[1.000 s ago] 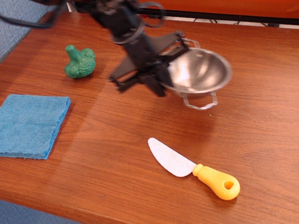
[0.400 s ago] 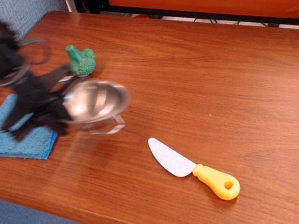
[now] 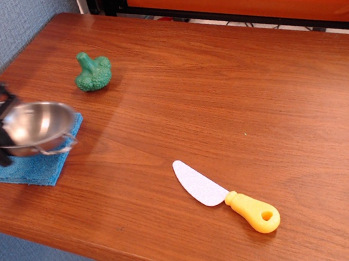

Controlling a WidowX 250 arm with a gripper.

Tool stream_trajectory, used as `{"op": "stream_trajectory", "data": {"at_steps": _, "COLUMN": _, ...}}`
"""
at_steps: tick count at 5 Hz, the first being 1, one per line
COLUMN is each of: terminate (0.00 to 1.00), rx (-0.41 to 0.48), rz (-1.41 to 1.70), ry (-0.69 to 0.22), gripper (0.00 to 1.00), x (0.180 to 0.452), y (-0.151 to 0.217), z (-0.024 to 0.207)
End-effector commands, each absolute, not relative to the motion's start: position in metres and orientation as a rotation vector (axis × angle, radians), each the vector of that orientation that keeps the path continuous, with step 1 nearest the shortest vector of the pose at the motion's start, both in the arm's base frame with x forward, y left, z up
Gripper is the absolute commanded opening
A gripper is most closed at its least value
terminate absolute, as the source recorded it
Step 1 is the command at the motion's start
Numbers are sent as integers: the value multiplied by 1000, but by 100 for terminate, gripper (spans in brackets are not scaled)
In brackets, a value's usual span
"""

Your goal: Take the silver vessel from the table and place it on the blue color cloth.

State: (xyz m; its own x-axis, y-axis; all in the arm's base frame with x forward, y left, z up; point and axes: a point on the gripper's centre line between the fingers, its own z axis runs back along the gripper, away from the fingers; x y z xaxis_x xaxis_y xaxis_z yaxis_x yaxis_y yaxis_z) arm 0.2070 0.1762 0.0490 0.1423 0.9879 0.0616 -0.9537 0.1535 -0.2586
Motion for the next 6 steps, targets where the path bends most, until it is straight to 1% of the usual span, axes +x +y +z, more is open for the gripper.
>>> {"op": "stream_trajectory", "data": {"at_steps": 1, "terminate": 0, "rx": -94, "rz": 1470, "ry": -295, "gripper": 0, "x": 211, "y": 193, "z": 50}}
{"op": "stream_trajectory", "data": {"at_steps": 2, "terminate": 0, "rx": -77, "rz": 1478, "ry": -276, "gripper": 0, "x": 216, "y": 192, "z": 42}}
{"op": "stream_trajectory", "data": {"at_steps": 3, "terminate": 0, "rx": -62, "rz": 1450, "ry": -236, "gripper": 100, "x": 218, "y": 184, "z": 48}}
{"op": "stream_trajectory", "data": {"at_steps": 4, "terminate": 0, "rx": -16, "rz": 1436, "ry": -184, "gripper": 100, "x": 220, "y": 177, "z": 57}}
{"op": "stream_trajectory", "data": {"at_steps": 5, "terminate": 0, "rx": 74, "rz": 1427, "ry": -130, "gripper": 100, "x": 224, "y": 167, "z": 71}}
{"op": "stream_trajectory", "data": {"at_steps": 6, "terminate": 0, "rx": 206, "rz": 1396, "ry": -68, "gripper": 100, "x": 230, "y": 153, "z": 93}}
